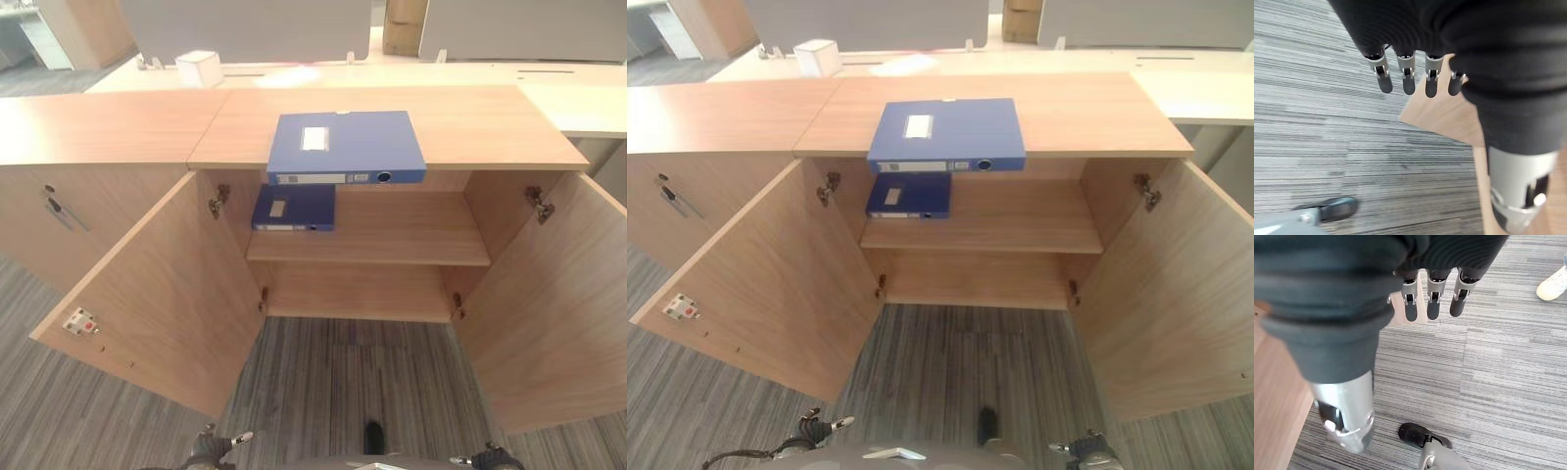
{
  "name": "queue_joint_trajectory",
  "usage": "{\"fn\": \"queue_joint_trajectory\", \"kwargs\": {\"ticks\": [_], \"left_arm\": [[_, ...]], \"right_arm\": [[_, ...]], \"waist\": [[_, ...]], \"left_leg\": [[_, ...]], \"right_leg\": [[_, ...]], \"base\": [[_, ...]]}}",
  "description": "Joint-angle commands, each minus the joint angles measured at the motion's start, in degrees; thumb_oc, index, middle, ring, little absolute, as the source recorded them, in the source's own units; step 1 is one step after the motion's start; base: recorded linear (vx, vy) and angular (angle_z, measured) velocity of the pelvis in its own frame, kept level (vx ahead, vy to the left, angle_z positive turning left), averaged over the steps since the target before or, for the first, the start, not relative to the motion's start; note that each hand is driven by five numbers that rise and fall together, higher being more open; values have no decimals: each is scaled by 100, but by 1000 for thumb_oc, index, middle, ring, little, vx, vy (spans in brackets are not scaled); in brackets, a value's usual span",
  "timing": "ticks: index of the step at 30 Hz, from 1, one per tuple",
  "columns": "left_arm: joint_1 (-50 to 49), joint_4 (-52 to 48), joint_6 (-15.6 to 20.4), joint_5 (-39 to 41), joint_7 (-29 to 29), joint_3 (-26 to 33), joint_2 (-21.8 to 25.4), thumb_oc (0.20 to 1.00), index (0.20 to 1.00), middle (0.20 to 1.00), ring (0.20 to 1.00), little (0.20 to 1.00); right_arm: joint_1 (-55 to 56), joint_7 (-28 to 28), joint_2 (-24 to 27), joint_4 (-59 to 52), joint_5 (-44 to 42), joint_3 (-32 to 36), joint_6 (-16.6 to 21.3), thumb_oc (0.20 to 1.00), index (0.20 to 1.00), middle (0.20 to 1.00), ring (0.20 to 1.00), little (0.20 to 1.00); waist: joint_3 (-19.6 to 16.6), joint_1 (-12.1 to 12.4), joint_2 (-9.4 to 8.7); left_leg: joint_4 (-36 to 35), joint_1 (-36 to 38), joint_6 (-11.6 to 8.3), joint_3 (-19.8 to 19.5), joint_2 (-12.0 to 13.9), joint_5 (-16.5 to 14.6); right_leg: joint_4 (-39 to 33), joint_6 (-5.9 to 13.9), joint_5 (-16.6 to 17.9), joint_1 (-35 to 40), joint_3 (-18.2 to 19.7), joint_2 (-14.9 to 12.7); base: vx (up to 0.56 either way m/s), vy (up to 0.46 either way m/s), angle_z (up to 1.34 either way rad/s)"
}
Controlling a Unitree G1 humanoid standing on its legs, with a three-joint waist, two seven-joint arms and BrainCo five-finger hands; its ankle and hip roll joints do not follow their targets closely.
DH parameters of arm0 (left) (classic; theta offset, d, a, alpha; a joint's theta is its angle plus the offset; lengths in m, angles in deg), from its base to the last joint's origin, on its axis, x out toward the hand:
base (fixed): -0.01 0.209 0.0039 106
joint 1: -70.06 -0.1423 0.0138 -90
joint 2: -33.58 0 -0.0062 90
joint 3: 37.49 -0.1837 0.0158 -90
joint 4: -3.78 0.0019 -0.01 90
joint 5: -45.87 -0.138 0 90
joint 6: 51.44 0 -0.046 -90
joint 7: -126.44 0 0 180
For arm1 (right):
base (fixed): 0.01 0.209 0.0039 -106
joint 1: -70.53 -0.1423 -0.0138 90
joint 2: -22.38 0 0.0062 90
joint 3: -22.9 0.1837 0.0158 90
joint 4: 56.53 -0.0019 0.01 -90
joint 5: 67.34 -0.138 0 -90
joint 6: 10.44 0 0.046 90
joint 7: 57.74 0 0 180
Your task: Put the empty folder in the office cabinet
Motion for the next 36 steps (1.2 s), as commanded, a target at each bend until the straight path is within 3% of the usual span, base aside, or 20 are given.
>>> {"fn": "queue_joint_trajectory", "kwargs": {"ticks": [1,12,20,22,25,28,30,31,36], "left_arm": [[164,-280,295,-37,-148,101,221,1000,1000,1000,1000,1000],[-98,-1959,346,317,-102,174,541,1000,1000,1000,1000,1000],[-149,-2165,321,472,-69,275,578,1000,1000,1000,1000,1000],[-144,-2235,307,538,-61,278,580,1000,1000,1000,1000,1000],[-84,-2273,320,588,-109,298,597,1000,1000,1000,1000,1000],[-167,-2359,344,633,-131,331,598,1000,1000,1000,1000,1000],[-156,-2334,364,629,-198,346,611,1000,1000,1000,1000,1000],[-153,-2314,373,593,-216,353,605,1000,1000,1000,1000,1000],[-318,-2692,446,459,-334,499,707,1000,1000,1000,1000,1000]], "right_arm": [[-209,131,102,99,-42,-282,161,1000,1000,1000,1000,1000],[-45,144,169,159,25,-198,172,1000,1000,1000,1000,1000],[54,150,275,265,-24,-78,155,1000,1000,1000,1000,1000],[36,160,324,250,-47,-79,158,1000,1000,1000,1000,1000],[-101,203,446,210,-79,-68,176,1000,1000,1000,1000,1000],[-215,246,508,172,-125,-61,176,1000,1000,1000,1000,1000],[-321,307,549,70,-260,-3,217,1000,1000,1000,1000,1000],[-323,323,542,40,-277,5,218,1000,1000,1000,1000,1000],[-232,382,473,42,-336,170,208,1000,1000,1000,1000,1000]], "waist": [[13,-43,-98],[72,-118,-12],[129,-205,8],[262,-195,-28],[541,-78,-119],[596,77,-185],[656,192,-126],[637,207,-83],[626,151,53]], "left_leg": [[-269,-380,-318,-368,341,288],[-269,-305,-524,-215,656,274],[-269,-182,-637,-275,919,340],[366,-452,-616,-369,878,244],[1355,-1111,-604,-753,507,469],[937,-1599,-525,-875,364,457],[549,-1955,-553,-1050,330,858],[154,-1840,-540,-1061,402,930],[-207,-1628,-553,-830,408,973]], "right_leg": [[15,652,-741,522,136,-421],[15,576,-839,531,71,-250],[15,402,-1011,603,108,30],[15,329,-1050,662,105,35],[15,278,-1019,690,68,-31],[15,350,-1050,687,93,-84],[15,384,-1108,717,189,-23],[15,396,-1193,752,249,19],[15,465,-1222,637,338,-72]], "base": [[31,-22,2],[46,-73,-1],[103,-139,-7],[46,-123,-13],[6,-74,2],[97,29,-10],[104,72,-12],[102,60,-21],[83,148,-42]]}}
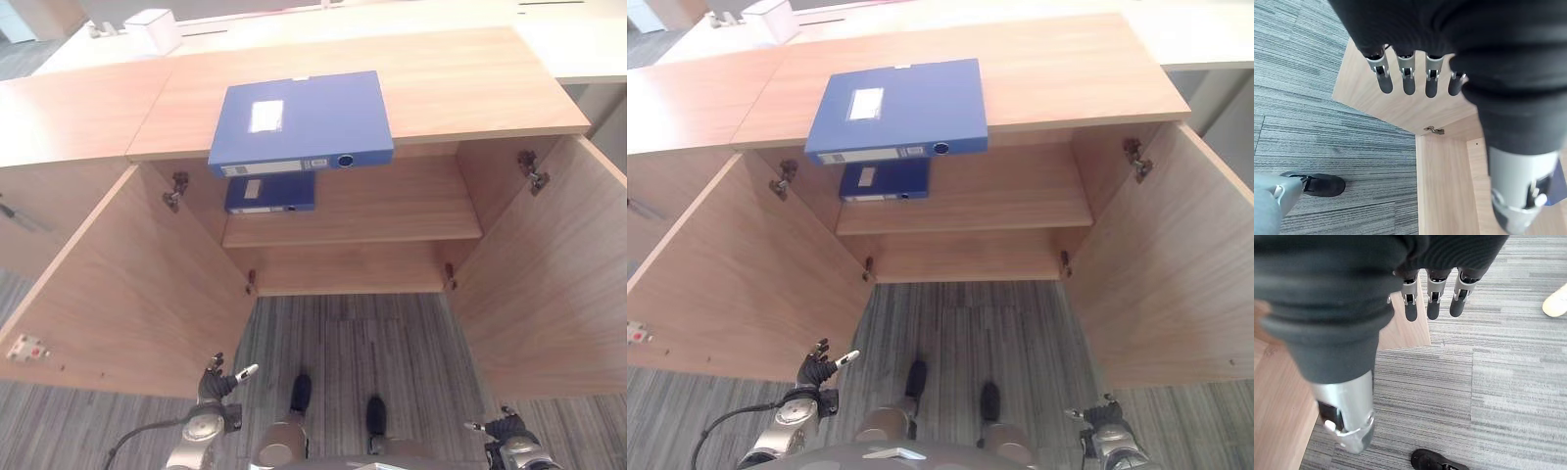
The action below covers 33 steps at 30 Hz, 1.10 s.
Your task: Put the empty folder in the office cabinet
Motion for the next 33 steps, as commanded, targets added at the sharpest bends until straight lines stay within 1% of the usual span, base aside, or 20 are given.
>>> {"fn": "queue_joint_trajectory", "kwargs": {"ticks": [1,4,5,9,11,15,16,18,20,21,22,23,24,25,26,27,28,31,33], "left_arm": [[-60,-532,285,-96,-187,305,463,1000,1000,1000,1000,1000],[47,-755,387,-160,-377,412,570,1000,1000,1000,1000,1000],[48,-755,387,-161,-377,413,571,1000,1000,1000,1000,1000],[156,-922,477,-157,-545,479,620,1000,1000,1000,1000,1000],[224,-1231,592,-197,-733,550,685,1000,1000,1000,1000,1000],[305,-1358,677,-249,-914,613,718,1000,1000,1000,1000,1000],[378,-1568,718,-429,-1074,672,781,1000,1000,1000,1000,1000],[418,-1655,722,-595,-1163,687,824,1000,1000,1000,1000,1000],[544,-1951,709,-1196,-1447,717,989,1000,1000,1000,1000,1000],[689,-2178,635,-2054,-1784,723,1245,1000,1000,1000,1000,1000],[689,-2182,630,-2067,-1792,722,1243,1000,1000,1000,1000,1000],[851,-2499,530,-3065,-2246,775,1627,1000,1000,1000,1000,1000],[846,-2508,521,-3084,-2256,776,1627,1000,1000,1000,1000,1000],[904,-2655,487,-3469,-2440,809,1783,1000,1000,1000,1000,1000],[944,-2842,436,-3904,-2619,864,1942,1000,1000,1000,1000,1000],[1054,-3185,308,-4638,-2905,974,2260,1000,1000,1000,1000,1000],[1035,-3212,291,-4659,-2903,988,2261,1000,1000,1000,1000,1000],[1124,-3658,149,-5343,-3170,1227,2519,1000,1000,1000,1000,1000],[1174,-4137,104,-5716,-3211,1438,2636,1000,1000,1000,1000,1000]], "right_arm": [[60,134,29,110,-149,-101,-23,1000,1000,1000,1000,1000],[4,151,-119,112,-187,-148,-28,1000,1000,1000,1000,1000],[3,152,-121,112,-187,-149,-28,1000,1000,1000,1000,1000],[-18,168,-237,82,-233,-211,-24,1000,1000,1000,1000,1000],[0,196,-341,51,-261,-260,0,1000,1000,1000,1000,1000],[14,228,-416,18,-268,-320,17,1000,1000,1000,1000,1000],[1,254,-449,-10,-270,-342,33,1000,1000,1000,1000,1000],[2,269,-467,-24,-274,-348,44,1000,1000,1000,1000,1000],[-8,314,-504,-46,-288,-356,72,1000,1000,1000,1000,1000],[-15,348,-538,-45,-283,-373,102,1000,1000,1000,1000,1000],[-17,349,-542,-43,-282,-371,102,1000,1000,1000,1000,1000],[-30,385,-577,-28,-270,-395,132,1000,1000,1000,1000,1000],[-32,387,-585,-25,-270,-395,133,1000,1000,1000,1000,1000],[-40,398,-594,-16,-266,-416,141,1000,1000,1000,1000,1000],[-51,408,-617,-7,-249,-441,157,1000,1000,1000,1000,1000],[-45,408,-640,8,-220,-485,176,1000,1000,1000,1000,1000],[-49,409,-650,12,-219,-490,178,1000,1000,1000,1000,1000],[-12,386,-690,39,-163,-557,188,1000,1000,1000,1000,1000],[47,344,-710,53,-100,-617,194,1000,1000,1000,1000,1000]], "waist": [[-120,-73,-232],[-64,-112,-214],[-66,-110,-216],[-24,-124,-244],[1,-132,-282],[-15,-146,-325],[-28,-160,-346],[-35,-162,-356],[-64,-176,-386],[-92,-184,-401],[-88,-182,-405],[-127,-178,-419],[-122,-177,-427],[-143,-173,-425],[-149,-173,-437],[-177,-168,-440],[-168,-171,-450],[-195,-167,-457],[-231,-166,-465]], "left_leg": [[10,-234,95,59,-76,269],[-52,-227,155,173,-155,197],[-52,-229,155,176,-155,196],[-52,-286,183,232,-196,154],[-52,-338,210,261,-231,114],[-52,-319,218,290,-236,77],[-52,-295,223,306,-241,52],[-52,-283,224,312,-239,41],[-52,-243,221,318,-232,3],[-52,-201,214,336,-219,-23],[-52,-197,214,337,-219,-24],[-52,-151,204,345,-210,-63],[-52,-145,204,347,-211,-65],[-52,-117,203,350,-206,-85],[-52,-82,201,353,-206,-107],[-52,-33,194,359,-192,-140],[-52,-22,193,361,-193,-143],[-52,39,179,372,-165,-176],[-52,97,162,377,-147,-202]], "right_leg": [[26,826,-749,546,-132,-236],[26,903,-659,310,-80,-355],[26,904,-659,307,-77,-356],[26,954,-599,183,-36,-424],[26,995,-556,105,-1,-475],[26,1007,-535,97,35,-499],[26,1015,-529,97,49,-507],[26,1016,-530,97,52,-510],[26,1016,-534,106,75,-517],[26,1018,-541,127,74,-517],[26,1018,-543,131,75,-518],[26,1018,-561,161,79,-516],[26,1018,-564,167,80,-517],[26,1016,-571,183,73,-518],[26,1012,-580,209,81,-515],[26,1005,-591,244,80,-513],[26,1004,-595,254,82,-514],[26,993,-605,298,80,-501],[26,979,-625,345,70,-480]], "base": [[30,147,-34],[-4,133,-31],[-24,107,-16],[-5,68,-5],[13,62,2],[8,5,-1],[24,12,-4],[0,0,0],[39,-4,-1],[35,-9,-2],[47,-13,-2],[0,0,0],[38,-11,-1],[0,0,0],[49,-14,0],[36,-12,0],[31,-14,0],[0,0,0],[0,0,0]]}}
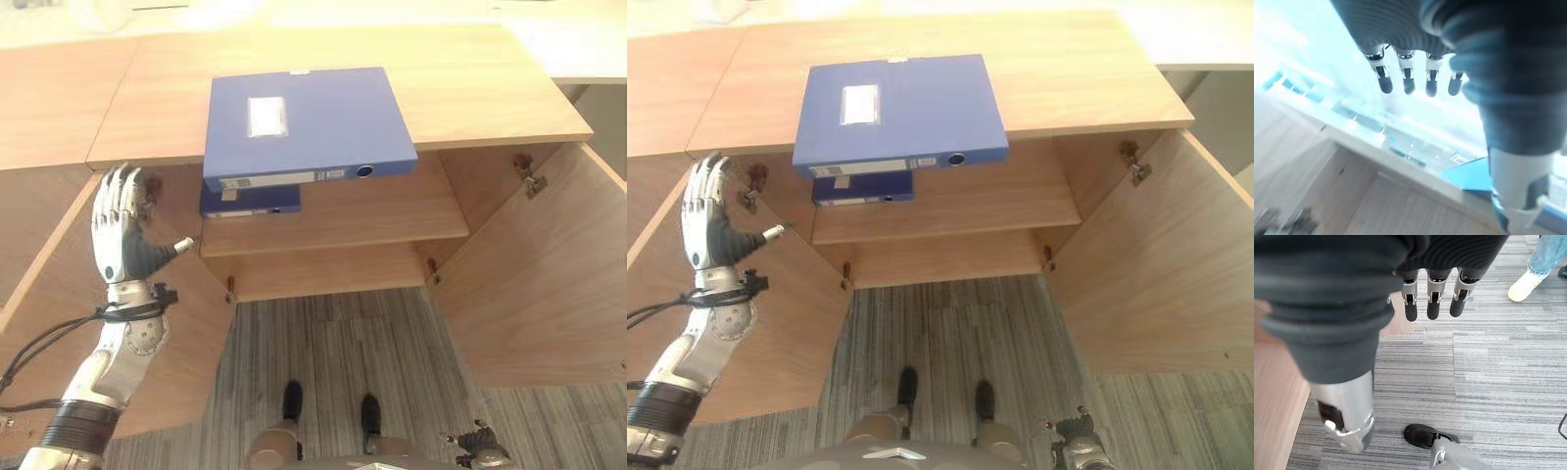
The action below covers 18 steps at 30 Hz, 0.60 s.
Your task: Put the empty folder in the office cabinet
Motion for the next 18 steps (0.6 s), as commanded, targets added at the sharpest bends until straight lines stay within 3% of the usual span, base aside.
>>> {"fn": "queue_joint_trajectory", "kwargs": {"ticks": [1,7,18], "left_arm": [[309,-297,10,-662,-299,283,159,1000,1000,1000,1000,1000],[324,-783,66,-985,-319,448,319,1000,1000,1000,1000,1000],[910,-858,325,-1235,236,-509,772,1000,1000,1000,1000,1000]], "right_arm": [[-123,62,28,42,-50,-211,118,1000,1000,1000,1000,1000],[-33,-40,31,35,12,-275,125,1000,1000,1000,1000,1000],[60,-124,117,-38,33,-388,158,1000,1000,1000,1000,1000]], "waist": [[-33,-78,-66],[-94,-103,-72],[-194,-274,-27]], "left_leg": [[-43,95,-251,-86,129,-676],[-43,193,-284,-82,172,-697],[-43,272,-318,-43,234,-706]], "right_leg": [[26,278,-703,430,-80,-116],[26,260,-735,519,-92,-89],[26,259,-762,594,-90,-43]], "base": [[0,0,0],[0,0,0],[0,0,0]]}}
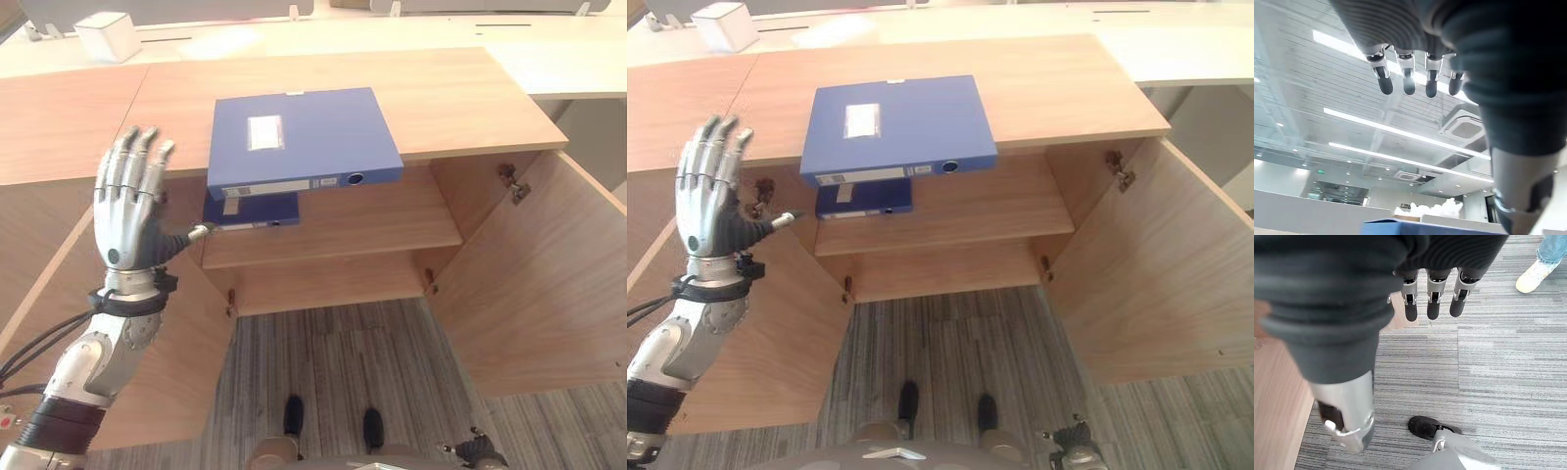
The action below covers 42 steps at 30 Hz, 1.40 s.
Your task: Put the empty folder in the office cabinet
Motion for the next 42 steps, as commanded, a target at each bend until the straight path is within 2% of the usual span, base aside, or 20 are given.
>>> {"fn": "queue_joint_trajectory", "kwargs": {"ticks": [1,9,14,15,24,31,42], "left_arm": [[902,12,149,-139,153,-232,270,1000,1000,1000,1000,1000],[1504,484,149,-443,372,-1138,337,1000,1000,1000,1000,1000],[1760,571,156,-552,451,-1434,345,1000,1000,1000,1000,1000],[1783,584,162,-561,461,-1467,343,1000,1000,1000,1000,1000],[2152,959,70,-675,458,-1820,296,1000,1000,1000,1000,1000],[2863,1897,-285,-704,224,-2256,-200,1000,1000,1000,1000,1000],[3246,2125,-404,-753,212,-2426,-278,1000,1000,1000,1000,1000]], "right_arm": [[-143,19,111,-63,16,-257,66,1000,1000,1000,1000,1000],[-90,35,136,-39,12,-328,72,1000,1000,1000,1000,1000],[-97,59,129,-42,10,-332,80,1000,1000,1000,1000,1000],[-97,57,125,-42,8,-339,82,1000,1000,1000,1000,1000],[-78,63,142,-78,38,-405,86,1000,1000,1000,1000,1000],[-113,141,128,-59,126,-514,71,1000,1000,1000,1000,1000],[-114,192,164,-56,94,-502,68,1000,1000,1000,1000,1000]], "waist": [[42,-132,-111],[3,-271,-107],[-6,-297,-109],[5,-301,-108],[-56,-360,-125],[-109,-454,-169],[-111,-529,-214]], "left_leg": [[5,144,-312,-23,214,-679],[5,164,-303,25,237,-706],[5,171,-299,46,244,-720],[5,145,-298,53,245,-652],[5,196,-294,97,253,-750],[5,212,-299,127,282,-755],[5,166,-299,190,308,-750]], "right_leg": [[26,254,-736,466,-91,-60],[26,271,-722,445,-63,-59],[26,277,-713,435,-53,-53],[26,276,-656,404,-47,-51],[26,295,-713,435,-18,-57],[26,303,-704,438,-10,-58],[26,318,-659,362,29,-56]], "base": [[0,0,0],[-1,1,-1],[-9,1,0],[-40,7,-1],[10,6,-3],[0,0,0],[-6,2,-3]]}}
